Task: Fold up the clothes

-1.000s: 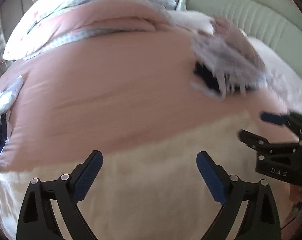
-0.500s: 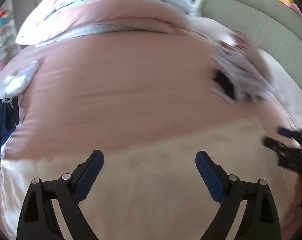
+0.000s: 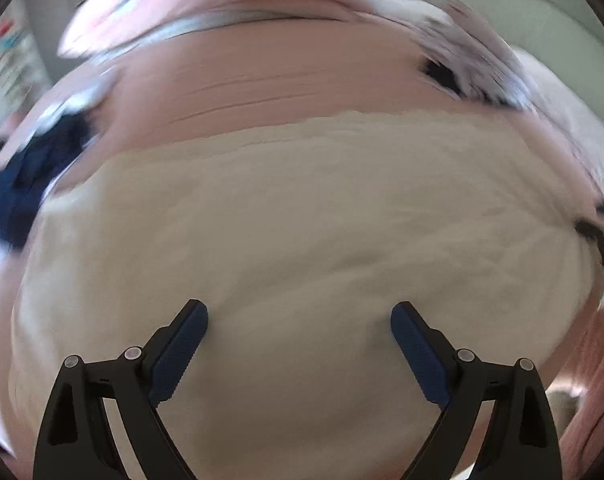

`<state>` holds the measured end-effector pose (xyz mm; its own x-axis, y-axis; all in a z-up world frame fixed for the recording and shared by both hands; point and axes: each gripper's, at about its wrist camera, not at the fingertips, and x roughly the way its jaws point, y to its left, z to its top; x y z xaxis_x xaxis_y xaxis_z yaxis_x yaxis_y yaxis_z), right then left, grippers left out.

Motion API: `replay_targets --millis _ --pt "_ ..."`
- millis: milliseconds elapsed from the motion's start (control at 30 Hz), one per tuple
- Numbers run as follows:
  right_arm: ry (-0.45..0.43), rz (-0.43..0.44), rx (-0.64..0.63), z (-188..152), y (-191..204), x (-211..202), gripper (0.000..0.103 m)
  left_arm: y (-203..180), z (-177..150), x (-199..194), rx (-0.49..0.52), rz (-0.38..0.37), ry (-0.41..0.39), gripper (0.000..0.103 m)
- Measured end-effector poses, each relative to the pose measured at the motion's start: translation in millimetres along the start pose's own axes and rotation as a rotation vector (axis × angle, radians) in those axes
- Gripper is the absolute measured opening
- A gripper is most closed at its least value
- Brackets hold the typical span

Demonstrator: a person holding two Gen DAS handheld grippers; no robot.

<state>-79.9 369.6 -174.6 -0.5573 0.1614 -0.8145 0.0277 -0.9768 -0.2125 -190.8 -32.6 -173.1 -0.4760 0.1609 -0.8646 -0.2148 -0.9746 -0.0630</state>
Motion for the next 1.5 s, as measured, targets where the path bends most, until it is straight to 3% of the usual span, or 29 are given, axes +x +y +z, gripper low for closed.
replay_targets --millis 67,133,233,367,433,500,567,633,700,767,900,1000,1067,1100,1167,1233,1267,1367,1433,1500 --pt "-0.038 0.052 -0.020 -0.2 16.8 -16.7 0.072 6.3 -5.2 -6.1 -0.053 -0.052 -0.029 0.094" --pt "-0.007 0.050 -0.041 -5.9 28.4 -12.8 0.072 2.3 -8.5 -2.6 -0.050 -0.082 -0.031 0.094" --pt "0.046 0.043 -0.073 -14.7 45.5 -5.4 0.072 16.3 -22.9 -4.1 -0.014 -0.002 0.002 0.094" --pt "0.068 -0.161 -0.023 -16.9 2.2 -14.0 0.074 82.6 -45.8 -22.4 -0.073 0.163 0.053 0.093" --pt "0.069 -0.109 0.079 -14.0 -12.4 -19.2 0.075 121.9 -57.1 -34.6 -0.179 0.305 0.081 0.092" --pt "0.041 -0.140 0.076 -16.2 -0.4 -28.8 0.075 164.4 -71.8 -51.0 -0.366 0.324 0.063 0.091" --pt "-0.003 -0.137 0.080 -15.0 10.2 -36.5 0.075 185.1 -78.3 -63.8 -0.450 0.323 0.013 0.088" --pt "-0.065 -0.091 0.096 -9.4 18.2 -41.5 0.075 181.5 -73.8 -73.5 -0.431 0.312 -0.055 0.088" --pt "-0.122 -0.135 0.061 -3.4 32.8 -49.1 0.075 160.8 -63.9 -73.2 -0.338 0.269 -0.101 0.088" --pt "-0.143 -0.140 0.010 0.6 52.8 -50.3 0.075 139.9 -60.1 -63.3 -0.245 0.227 -0.096 0.088" --pt "-0.012 0.036 0.023 -4.9 84.1 -26.6 0.075 120.3 -65.9 -36.0 -0.205 0.172 -0.034 0.088" --pt "0.000 -0.030 0.038 -12.3 66.3 -26.7 0.075 126.4 -66.6 -40.0 -0.203 0.233 -0.022 0.090" --pt "0.006 -0.078 0.048 -17.3 53.6 -27.2 0.075 151.8 -71.7 -46.5 -0.295 0.281 -0.014 0.089" --pt "0.017 -0.162 0.088 -22.4 36.2 -32.9 0.075 159.8 -73.5 -47.3 -0.329 0.297 -0.012 0.089" --pt "0.056 -0.182 0.220 -29.9 4.8 -36.9 0.075 145.4 -68.6 -49.0 -0.277 0.381 -0.032 0.089" --pt "0.032 -0.189 0.232 -29.0 2.3 -40.5 0.075 125.5 -62.1 -50.7 -0.202 0.476 -0.057 0.087" --pt "0.018 -0.192 0.235 -28.4 1.7 -42.3 0.075 110.9 -58.0 -55.2 -0.161 0.466 -0.102 0.087" --pt "-0.021 -0.164 0.192 -24.0 12.5 -48.0 0.075 75.8 -51.4 -64.0 -0.091 0.291 -0.189 0.088" --pt "0.025 -0.169 0.177 -22.2 13.2 -36.0 0.075 64.2 -52.2 -55.3 -0.051 0.206 -0.167 0.088" --pt "0.066 -0.175 0.220 -22.7 2.0 -29.1 0.075 70.7 -58.1 -41.4 -0.066 0.211 -0.102 0.088"
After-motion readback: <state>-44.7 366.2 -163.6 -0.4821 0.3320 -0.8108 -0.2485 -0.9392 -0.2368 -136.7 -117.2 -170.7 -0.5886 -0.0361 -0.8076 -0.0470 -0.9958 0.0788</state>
